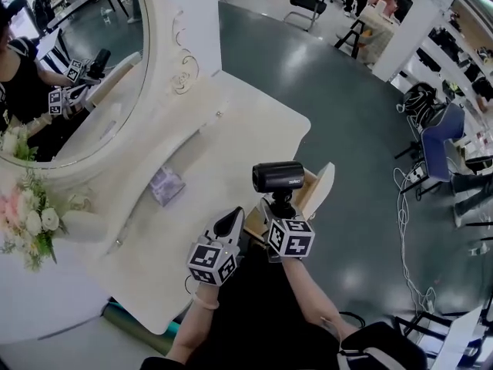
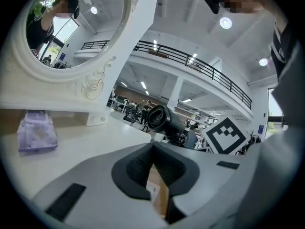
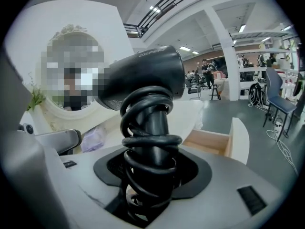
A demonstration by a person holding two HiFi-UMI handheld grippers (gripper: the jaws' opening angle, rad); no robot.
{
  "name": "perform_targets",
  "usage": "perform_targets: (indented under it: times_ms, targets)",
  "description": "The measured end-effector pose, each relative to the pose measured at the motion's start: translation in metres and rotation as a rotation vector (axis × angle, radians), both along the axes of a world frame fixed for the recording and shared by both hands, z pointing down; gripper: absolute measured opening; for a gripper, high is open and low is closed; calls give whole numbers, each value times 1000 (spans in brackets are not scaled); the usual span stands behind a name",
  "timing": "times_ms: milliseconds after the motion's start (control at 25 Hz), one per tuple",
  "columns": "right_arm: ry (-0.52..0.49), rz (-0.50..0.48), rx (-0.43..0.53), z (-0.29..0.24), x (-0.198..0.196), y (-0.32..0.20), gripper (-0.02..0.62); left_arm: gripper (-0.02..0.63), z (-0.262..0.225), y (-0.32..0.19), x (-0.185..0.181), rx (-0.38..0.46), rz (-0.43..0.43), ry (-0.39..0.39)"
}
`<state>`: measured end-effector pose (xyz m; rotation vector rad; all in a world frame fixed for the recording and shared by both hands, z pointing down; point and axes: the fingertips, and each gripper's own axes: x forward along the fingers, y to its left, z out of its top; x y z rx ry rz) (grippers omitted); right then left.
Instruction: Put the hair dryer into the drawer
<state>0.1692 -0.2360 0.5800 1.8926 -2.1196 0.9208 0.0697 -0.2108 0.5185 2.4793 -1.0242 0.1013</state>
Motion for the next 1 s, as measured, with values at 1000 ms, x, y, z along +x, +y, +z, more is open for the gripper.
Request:
perform_targets:
  times_ms: [1000]
  targets:
    - [-180,504,-146,83,68,-3,235,25,27,-23,46,-33,148,-64]
